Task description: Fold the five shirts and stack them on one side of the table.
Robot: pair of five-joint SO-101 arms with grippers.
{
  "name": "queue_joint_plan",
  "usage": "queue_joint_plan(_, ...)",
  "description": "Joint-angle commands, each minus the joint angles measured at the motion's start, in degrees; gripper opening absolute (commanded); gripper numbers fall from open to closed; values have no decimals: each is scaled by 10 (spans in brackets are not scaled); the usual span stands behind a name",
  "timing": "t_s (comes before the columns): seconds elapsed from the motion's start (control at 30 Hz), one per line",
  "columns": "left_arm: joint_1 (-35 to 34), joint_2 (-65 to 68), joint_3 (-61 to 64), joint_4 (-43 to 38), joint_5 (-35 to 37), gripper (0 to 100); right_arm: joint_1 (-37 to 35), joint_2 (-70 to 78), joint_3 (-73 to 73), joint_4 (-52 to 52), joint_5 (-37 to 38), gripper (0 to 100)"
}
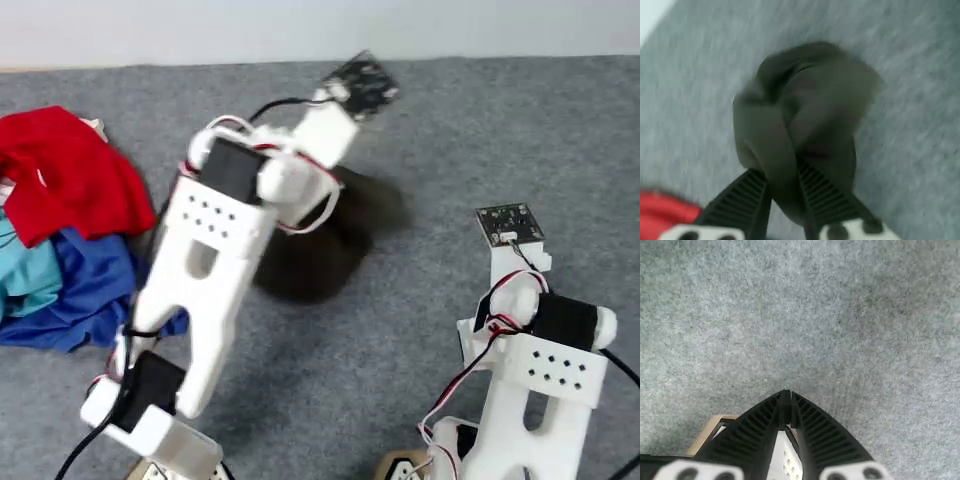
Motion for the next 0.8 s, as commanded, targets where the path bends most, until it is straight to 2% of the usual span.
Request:
queue_joint_plan(0.0,-28,-58,45,22,-44,34,1,3,-4,-16,0,9)
queue_joint_plan(0.13,-40,-115,131,20,-54,158,1,7,-4,-29,0,9)
queue_joint_plan(0.47,-94,-146,169,19,-57,194,0,8,-7,-57,0,11)
queue_joint_plan(0.57,-127,-146,165,19,-56,199,-10,9,-11,-62,-1,80)
queue_joint_plan(0.67,-162,-145,165,19,-56,199,-33,14,-28,-59,-49,148)
queue_joint_plan(0.77,-180,-143,165,19,-55,196,-67,42,-61,-61,-71,129)
